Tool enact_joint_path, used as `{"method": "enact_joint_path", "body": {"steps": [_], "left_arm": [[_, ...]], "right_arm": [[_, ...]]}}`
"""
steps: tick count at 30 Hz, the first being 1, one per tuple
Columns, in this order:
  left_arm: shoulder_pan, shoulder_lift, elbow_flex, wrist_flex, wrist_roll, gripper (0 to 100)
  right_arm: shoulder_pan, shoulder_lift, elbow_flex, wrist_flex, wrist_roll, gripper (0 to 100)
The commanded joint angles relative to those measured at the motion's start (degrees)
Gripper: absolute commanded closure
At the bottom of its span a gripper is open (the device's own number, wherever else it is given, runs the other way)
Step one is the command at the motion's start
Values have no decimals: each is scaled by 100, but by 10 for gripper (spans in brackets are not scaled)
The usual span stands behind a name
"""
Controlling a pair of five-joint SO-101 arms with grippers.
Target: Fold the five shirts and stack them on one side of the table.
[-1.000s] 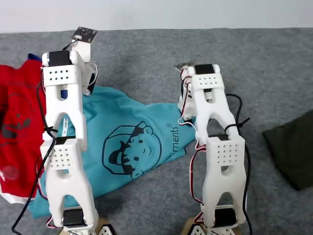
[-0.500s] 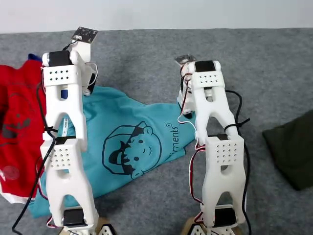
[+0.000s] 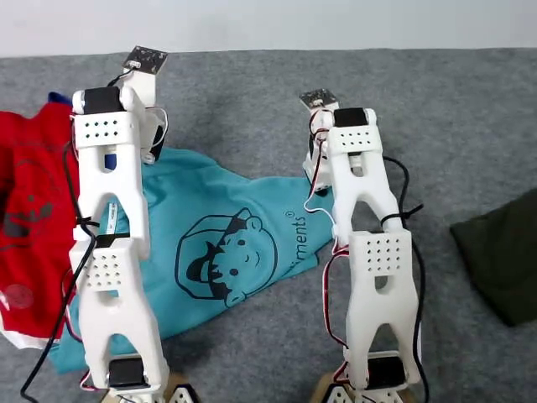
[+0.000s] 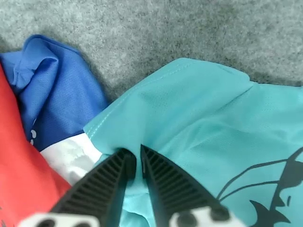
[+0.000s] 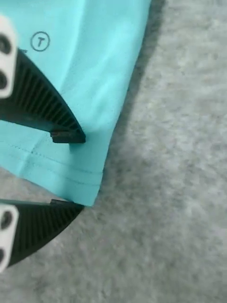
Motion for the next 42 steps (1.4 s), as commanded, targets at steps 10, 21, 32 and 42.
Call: {"method": "enact_joint_path", "body": {"steps": [10,21,32,42], "left_arm": [[-35,-79,-22,62,35,998],[-9,-70,-22,53,35,998],[0,-62,-22,35,35,998],[0,-62,-22,44,35,998]], "right_arm": [[84,66,-1459,1182,-9,785],[-101,-1147,404,1147,-9,784],[-75,-505,730,629,-9,786],[-66,-391,659,532,9,831]]}}
